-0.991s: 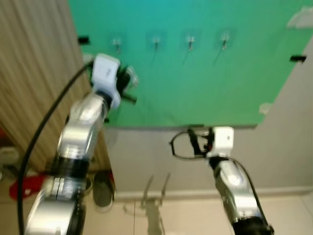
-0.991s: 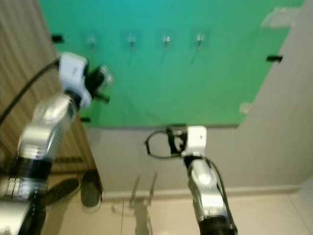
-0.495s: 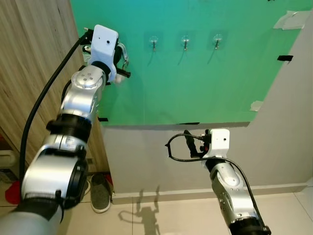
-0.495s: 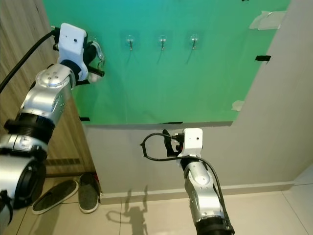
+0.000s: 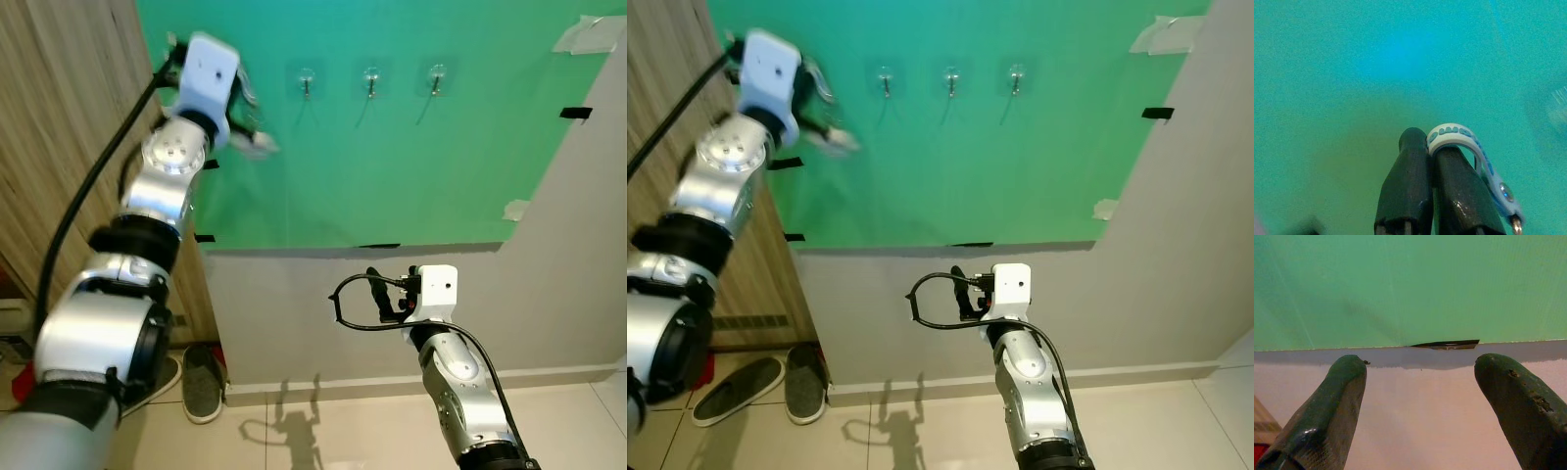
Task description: Hang keys on a hook
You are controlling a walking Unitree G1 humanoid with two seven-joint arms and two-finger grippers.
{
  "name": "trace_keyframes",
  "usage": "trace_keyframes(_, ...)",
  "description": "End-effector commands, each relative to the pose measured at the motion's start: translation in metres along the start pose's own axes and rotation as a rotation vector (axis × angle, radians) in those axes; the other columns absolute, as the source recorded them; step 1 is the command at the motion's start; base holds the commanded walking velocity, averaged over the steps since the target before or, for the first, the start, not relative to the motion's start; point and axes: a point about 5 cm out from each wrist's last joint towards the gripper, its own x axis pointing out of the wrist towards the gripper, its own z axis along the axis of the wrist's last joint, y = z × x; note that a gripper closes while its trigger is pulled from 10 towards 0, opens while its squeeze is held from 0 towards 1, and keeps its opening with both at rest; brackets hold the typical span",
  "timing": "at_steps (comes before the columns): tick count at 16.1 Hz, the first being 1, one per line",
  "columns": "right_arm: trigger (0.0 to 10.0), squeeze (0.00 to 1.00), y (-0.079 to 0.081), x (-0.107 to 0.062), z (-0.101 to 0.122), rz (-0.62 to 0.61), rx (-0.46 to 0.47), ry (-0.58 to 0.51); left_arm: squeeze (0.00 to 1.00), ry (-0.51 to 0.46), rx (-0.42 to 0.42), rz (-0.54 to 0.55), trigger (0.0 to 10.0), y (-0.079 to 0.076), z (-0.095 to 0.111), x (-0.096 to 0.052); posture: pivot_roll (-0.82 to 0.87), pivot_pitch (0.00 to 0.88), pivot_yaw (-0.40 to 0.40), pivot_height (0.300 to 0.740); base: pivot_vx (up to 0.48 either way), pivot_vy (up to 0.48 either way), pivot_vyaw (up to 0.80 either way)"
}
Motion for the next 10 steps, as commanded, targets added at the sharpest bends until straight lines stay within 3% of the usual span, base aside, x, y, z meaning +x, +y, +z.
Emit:
trace_keyframes(1,10.0,0.0,0.001,0.001,0.002,0.005,0.001,0.0,0.0,-0.092,0.102,0.048,10.0,0.008,0.019,0.005,-0.08,0.0,0.023,0.74,0.0,0.0,0.0)
trace_keyframes(2,10.0,0.0,0.003,0.002,0.002,0.01,0.0,0.002,0.0,-0.106,0.205,0.053,10.0,0.006,0.018,0.004,-0.08,0.0,0.023,0.74,0.0,0.0,0.0)
trace_keyframes(5,10.0,0.0,0.003,0.001,0.001,0.013,-0.001,0.003,0.0,-0.198,0.318,0.087,10.0,0.007,0.026,0.002,-0.08,0.0,0.022,0.74,0.0,0.0,0.0)
trace_keyframes(7,10.0,0.0,0.003,0.0,0.0,0.015,-0.004,0.006,0.0,-0.226,0.464,0.088,10.0,-0.001,0.023,0.002,-0.09,0.0,0.027,0.74,0.0,0.0,0.0)
trace_keyframes(10,10.0,0.0,0.002,-0.001,0.0,0.013,-0.005,0.008,0.0,-0.212,0.498,0.083,10.0,-0.008,0.016,0.001,-0.09,0.0,0.029,0.74,0.0,0.0,0.0)
